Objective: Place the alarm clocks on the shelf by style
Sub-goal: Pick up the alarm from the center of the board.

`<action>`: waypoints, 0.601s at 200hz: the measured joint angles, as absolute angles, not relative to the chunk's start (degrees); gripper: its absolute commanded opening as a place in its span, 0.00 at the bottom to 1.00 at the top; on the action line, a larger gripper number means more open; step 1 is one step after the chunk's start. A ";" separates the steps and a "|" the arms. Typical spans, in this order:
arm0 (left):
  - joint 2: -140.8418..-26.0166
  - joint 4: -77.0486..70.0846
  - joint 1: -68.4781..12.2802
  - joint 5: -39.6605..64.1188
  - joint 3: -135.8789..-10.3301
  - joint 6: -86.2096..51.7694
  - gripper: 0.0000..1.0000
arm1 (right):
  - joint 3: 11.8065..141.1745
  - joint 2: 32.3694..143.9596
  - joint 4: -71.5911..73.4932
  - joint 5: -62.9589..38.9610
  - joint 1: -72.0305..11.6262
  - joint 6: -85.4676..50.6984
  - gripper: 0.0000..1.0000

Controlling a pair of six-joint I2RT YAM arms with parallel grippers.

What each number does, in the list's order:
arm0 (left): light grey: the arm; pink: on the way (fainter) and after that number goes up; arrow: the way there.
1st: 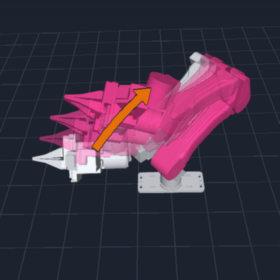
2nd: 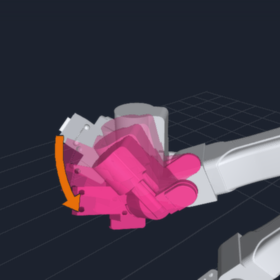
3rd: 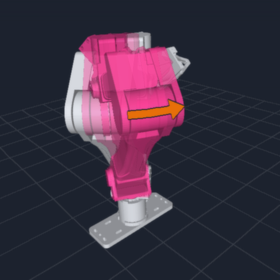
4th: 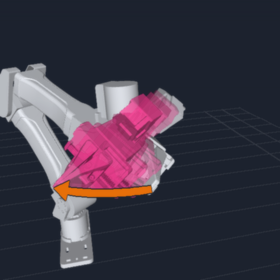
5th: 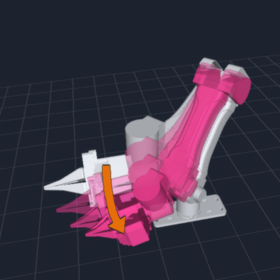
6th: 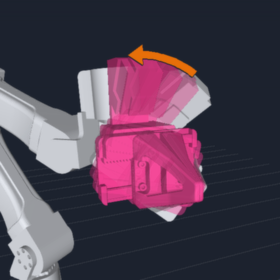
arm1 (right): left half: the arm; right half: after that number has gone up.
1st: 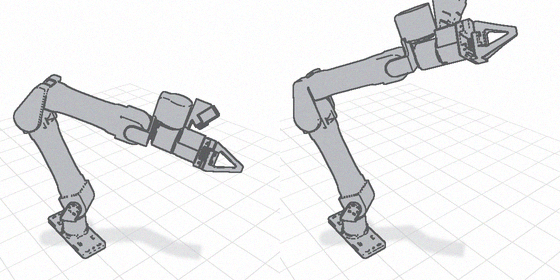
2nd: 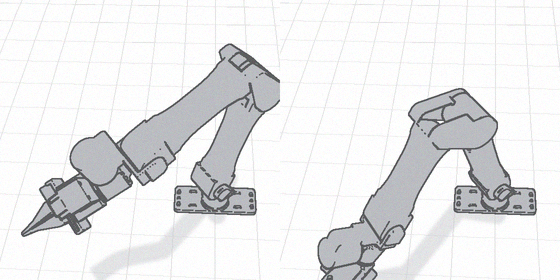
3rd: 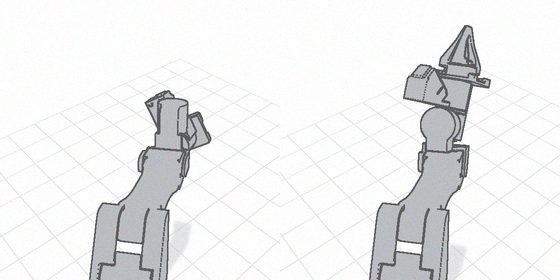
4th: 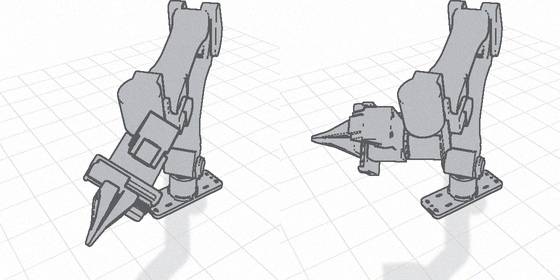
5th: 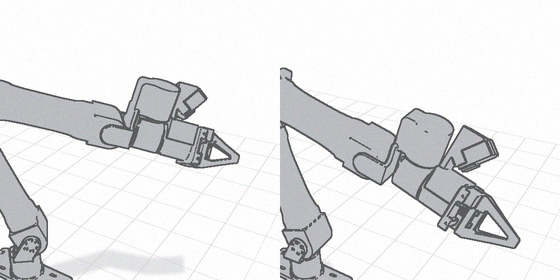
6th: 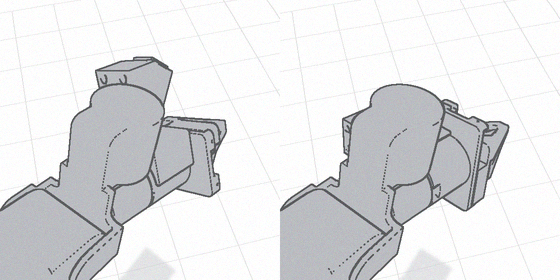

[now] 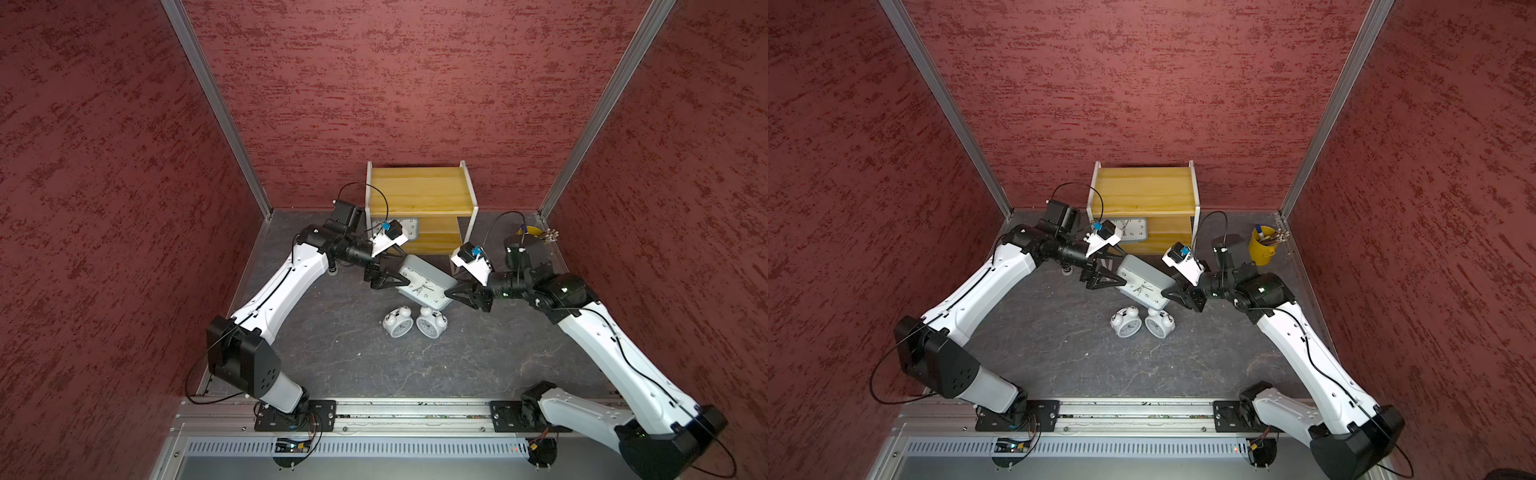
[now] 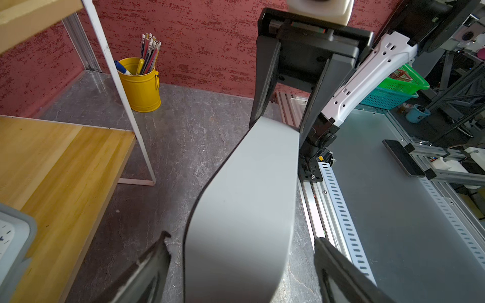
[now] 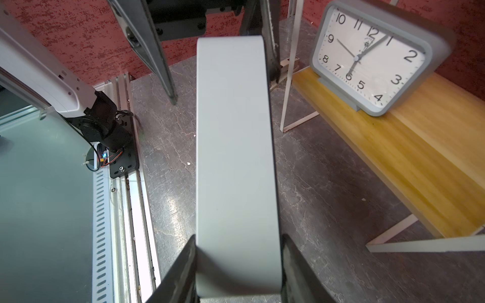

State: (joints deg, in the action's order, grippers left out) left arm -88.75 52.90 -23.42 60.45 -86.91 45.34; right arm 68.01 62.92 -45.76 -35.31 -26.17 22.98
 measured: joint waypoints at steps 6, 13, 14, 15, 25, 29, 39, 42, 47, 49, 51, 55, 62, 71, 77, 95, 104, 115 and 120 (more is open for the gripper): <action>-88.75 53.10 -23.42 60.58 -86.98 45.60 0.67 | 68.01 62.98 -45.76 -35.29 -26.17 22.98 0.33; -88.77 53.19 -23.42 60.53 -87.02 45.84 0.62 | 68.01 63.02 -45.82 -35.29 -26.17 23.00 0.33; -88.79 53.25 -23.42 60.53 -87.02 45.78 0.62 | 68.01 63.02 -45.82 -35.27 -26.17 23.05 0.33; -88.79 53.34 -23.42 60.60 -87.07 45.58 0.61 | 68.01 63.02 -45.80 -35.27 -26.17 23.07 0.33; -88.90 53.39 -23.35 60.51 -87.18 45.98 0.57 | 68.01 63.02 -46.00 -35.22 -26.17 23.31 0.33; -88.95 53.54 -23.35 60.47 -87.20 45.82 0.55 | 68.01 63.02 -46.00 -35.20 -26.22 23.29 0.33; -88.95 53.60 -23.31 60.34 -87.22 46.13 0.48 | 68.01 63.02 -46.17 -35.18 -26.24 23.46 0.33; -88.97 53.67 -23.31 60.31 -87.22 45.93 0.46 | 68.01 63.02 -46.19 -35.16 -26.30 23.51 0.33; -88.97 53.71 -23.29 60.38 -87.22 46.52 0.42 | 68.01 63.02 -46.24 -35.11 -26.33 23.46 0.33; -88.97 53.82 -23.29 60.40 -87.22 46.41 0.40 | 68.01 63.02 -46.26 -35.07 -26.33 23.44 0.33; -88.97 53.80 -23.27 60.45 -87.22 47.27 0.38 | 68.01 63.02 -46.26 -35.11 -26.33 23.44 0.33; -88.97 54.06 -23.24 60.58 -87.22 47.31 0.35 | 68.01 63.02 -46.30 -35.16 -26.33 23.53 0.33; -88.97 54.26 -23.24 60.71 -87.22 47.94 0.27 | 68.01 63.02 -46.28 -35.18 -26.26 23.62 0.34; -88.97 54.37 -23.22 60.84 -87.24 48.29 0.20 | 68.01 63.00 -46.22 -35.16 -26.24 23.79 0.36; -88.99 54.54 -23.16 60.88 -87.24 48.38 0.15 | 68.01 63.00 -46.19 -35.09 -26.28 23.81 0.37; -88.97 54.57 -23.07 61.01 -87.24 48.27 0.08 | 67.94 62.96 -45.82 -34.63 -26.30 23.79 0.40; -88.97 54.39 -23.03 61.04 -87.24 48.05 0.05 | 67.66 62.81 -45.25 -34.44 -26.30 23.64 0.43; -88.92 53.67 -22.87 61.12 -87.24 47.29 0.03 | 66.96 62.41 -44.12 -34.26 -26.30 23.07 0.50; -88.92 53.32 -22.81 61.21 -87.22 46.83 0.01 | 66.57 62.17 -43.35 -34.09 -26.30 22.85 0.53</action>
State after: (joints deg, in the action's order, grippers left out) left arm -88.92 53.32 -22.81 61.21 -87.22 46.83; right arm 66.57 62.17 -43.35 -34.09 -26.30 22.85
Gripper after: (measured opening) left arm 0.443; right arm 0.468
